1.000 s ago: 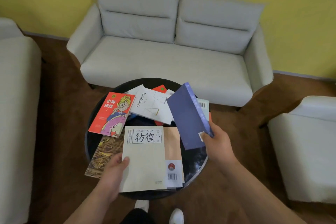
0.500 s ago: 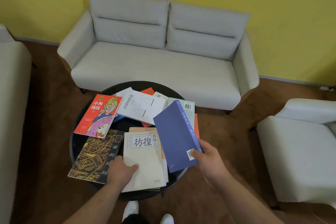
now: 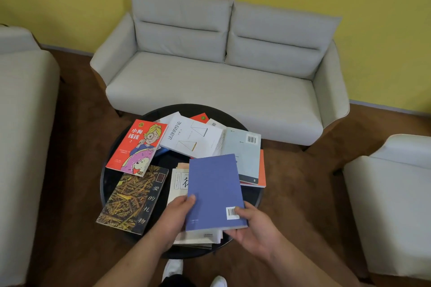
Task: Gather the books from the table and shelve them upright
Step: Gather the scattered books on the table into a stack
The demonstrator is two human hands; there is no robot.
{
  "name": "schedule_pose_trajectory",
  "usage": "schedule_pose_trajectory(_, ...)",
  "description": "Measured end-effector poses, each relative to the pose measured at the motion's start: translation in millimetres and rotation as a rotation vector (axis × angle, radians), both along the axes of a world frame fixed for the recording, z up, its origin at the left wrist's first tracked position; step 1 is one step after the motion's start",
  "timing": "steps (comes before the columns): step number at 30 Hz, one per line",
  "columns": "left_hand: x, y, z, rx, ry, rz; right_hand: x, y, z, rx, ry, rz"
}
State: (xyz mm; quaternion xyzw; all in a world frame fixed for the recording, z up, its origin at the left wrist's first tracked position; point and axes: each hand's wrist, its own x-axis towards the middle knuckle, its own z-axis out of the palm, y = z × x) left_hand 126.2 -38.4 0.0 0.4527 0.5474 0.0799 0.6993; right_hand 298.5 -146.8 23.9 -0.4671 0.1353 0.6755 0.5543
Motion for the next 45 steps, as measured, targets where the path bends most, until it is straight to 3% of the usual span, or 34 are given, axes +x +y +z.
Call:
schedule_pose_trajectory(3, -2, 7, -8, 0.156, 0.170, -0.079, -2, 7, -11, -0.119, -0.168, 0.181)
schedule_pose_trajectory(8, -15, 19, -21, 0.355, 0.483, -0.431, -6, 12, -32, -0.243, -0.930, 1.024)
schedule_pose_trajectory(10, -17, 22, -22, 0.454, 0.595, -0.405, -4, 17, -37, -0.242, -1.109, 1.070)
schedule_pose_trajectory(12, -17, 26, -28, 0.466, 0.565, -0.233, -1, 25, -39, -0.210, -1.117, 0.956)
schedule_pose_trajectory(16, -9, 36, -25, 0.165, 0.229, -0.003, 5, 51, -44, -0.164, -0.980, 0.799)
schedule_pose_trajectory(21, 0, 42, -30, 0.073, 0.176, 0.031, -10, 70, -47, -0.157, -0.800, 0.729)
schedule_pose_trajectory(27, -2, 56, -26, 0.033, 0.180, 0.045, -13, 72, -54, -0.155, -0.777, 0.691)
schedule_pose_trajectory(32, -1, 59, -33, -0.120, 0.069, 0.083, -3, 76, -60, -0.188, -0.715, 0.713)
schedule_pose_trajectory(34, -6, 58, -37, -0.118, 0.092, 0.094, 0, 84, -61, -0.196, -0.759, 0.744)
schedule_pose_trajectory(35, -12, 56, -41, -0.120, 0.120, 0.110, 2, 88, -60, -0.185, -0.873, 0.775)
schedule_pose_trajectory(37, -26, 47, -50, -0.196, 0.193, 0.178, 12, 101, -55, -0.135, -1.302, 0.962)
schedule_pose_trajectory(39, -42, 33, -54, -0.333, 0.233, 0.288, 19, 119, -45, 0.040, -1.719, 1.237)
schedule_pose_trajectory(41, -51, 10, -46, -0.546, 0.198, 0.450, 20, 144, -34, 0.183, -1.714, 1.401)
schedule_pose_trajectory(43, -51, -9, -43, -0.765, 0.096, 0.579, 17, 168, -35, 0.169, -1.626, 1.482)
schedule_pose_trajectory(45, -43, -23, -43, -0.830, -0.044, 0.694, 12, 183, -39, 0.109, -1.506, 1.496)
